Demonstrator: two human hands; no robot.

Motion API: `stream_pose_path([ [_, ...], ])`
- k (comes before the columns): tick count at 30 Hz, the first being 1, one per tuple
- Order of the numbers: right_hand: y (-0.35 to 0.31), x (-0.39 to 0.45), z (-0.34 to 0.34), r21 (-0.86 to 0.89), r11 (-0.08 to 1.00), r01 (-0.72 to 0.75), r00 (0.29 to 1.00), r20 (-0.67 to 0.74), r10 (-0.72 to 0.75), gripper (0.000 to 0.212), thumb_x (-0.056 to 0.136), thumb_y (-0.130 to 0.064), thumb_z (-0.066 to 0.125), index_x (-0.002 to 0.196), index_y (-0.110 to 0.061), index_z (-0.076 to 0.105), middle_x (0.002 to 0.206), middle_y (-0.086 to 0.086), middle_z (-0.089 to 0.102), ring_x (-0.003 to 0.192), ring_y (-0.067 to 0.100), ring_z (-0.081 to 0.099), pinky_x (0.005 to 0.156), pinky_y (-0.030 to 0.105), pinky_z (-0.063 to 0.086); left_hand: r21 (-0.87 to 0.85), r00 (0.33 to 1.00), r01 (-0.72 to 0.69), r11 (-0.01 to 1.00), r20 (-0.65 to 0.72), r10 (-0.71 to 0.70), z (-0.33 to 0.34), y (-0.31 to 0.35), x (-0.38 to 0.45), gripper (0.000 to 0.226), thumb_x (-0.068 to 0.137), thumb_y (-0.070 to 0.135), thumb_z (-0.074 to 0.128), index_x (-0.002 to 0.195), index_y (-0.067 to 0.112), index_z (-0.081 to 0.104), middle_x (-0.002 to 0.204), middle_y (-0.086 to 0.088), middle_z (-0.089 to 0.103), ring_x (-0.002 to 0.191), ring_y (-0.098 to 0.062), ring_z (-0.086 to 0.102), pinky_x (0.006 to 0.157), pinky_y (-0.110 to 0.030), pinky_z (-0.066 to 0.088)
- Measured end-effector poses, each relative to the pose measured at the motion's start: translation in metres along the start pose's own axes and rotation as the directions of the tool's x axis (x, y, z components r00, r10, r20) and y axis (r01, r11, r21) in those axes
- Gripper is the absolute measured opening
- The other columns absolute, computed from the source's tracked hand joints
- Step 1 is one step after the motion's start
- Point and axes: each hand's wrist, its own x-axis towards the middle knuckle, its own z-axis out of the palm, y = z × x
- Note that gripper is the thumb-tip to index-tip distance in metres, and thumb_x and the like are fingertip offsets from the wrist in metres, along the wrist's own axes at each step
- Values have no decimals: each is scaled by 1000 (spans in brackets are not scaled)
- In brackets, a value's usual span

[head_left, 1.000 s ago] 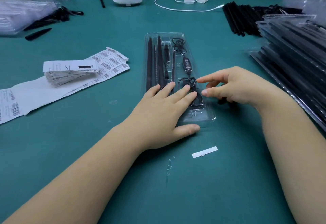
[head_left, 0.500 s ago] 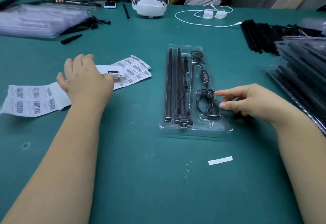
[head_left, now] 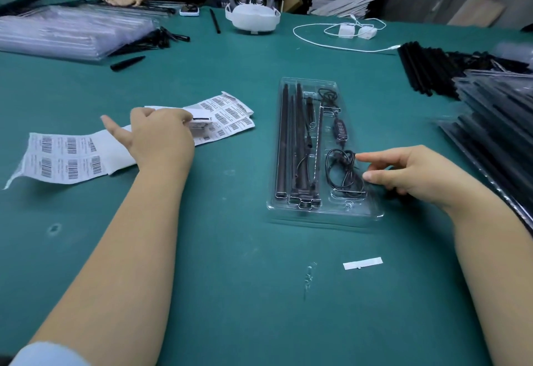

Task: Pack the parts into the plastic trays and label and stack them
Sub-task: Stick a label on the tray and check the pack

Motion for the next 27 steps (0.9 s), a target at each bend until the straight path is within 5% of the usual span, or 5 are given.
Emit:
stream_pose_path([
  [6,1,2,1,-15,1000,-1,1000,-21,0,25,75,-19,77,92,-37,73,66,-14,53,51,2,43,57,22,37,-501,920,-358,788,-333,206,-30,26,-15,18,88,16,56,99,15,70,87,5,70,84,-19,58,79,-24,39],
  [10,-7,-4,5,6,995,99,991,-86,-98,26,76,-13,76,90,-34,72,67,-14,50,56,4,42,60,16,36,-949,956,66,310,149,253,-46,71,-65,30,79,5,72,88,28,55,69,10,68,65,-3,62,61,-17,48],
  [14,-24,-13,10,189,960,206,973,-144,-181,16,76,-42,65,82,-29,72,67,-24,65,60,-12,54,60,-1,35,-920,842,325,219,387,376,-43,93,-95,35,75,6,77,91,27,54,71,5,71,64,-8,66,52,-22,52],
  [21,-30,-11,19,394,907,150,986,-123,-110,22,91,-15,59,71,-17,68,58,-8,55,51,4,44,57,20,37,-858,801,-85,507,244,547,-33,98,-112,23,81,32,72,97,35,56,79,21,69,82,-3,63,77,-18,47],
  [27,-13,-3,-2,562,819,-114,975,-93,200,18,85,-9,51,73,-14,63,59,-3,50,47,8,37,41,18,30,-400,500,-708,581,297,814,-25,100,-108,70,75,71,54,130,27,56,136,11,53,125,-16,44,103,-35,34],
])
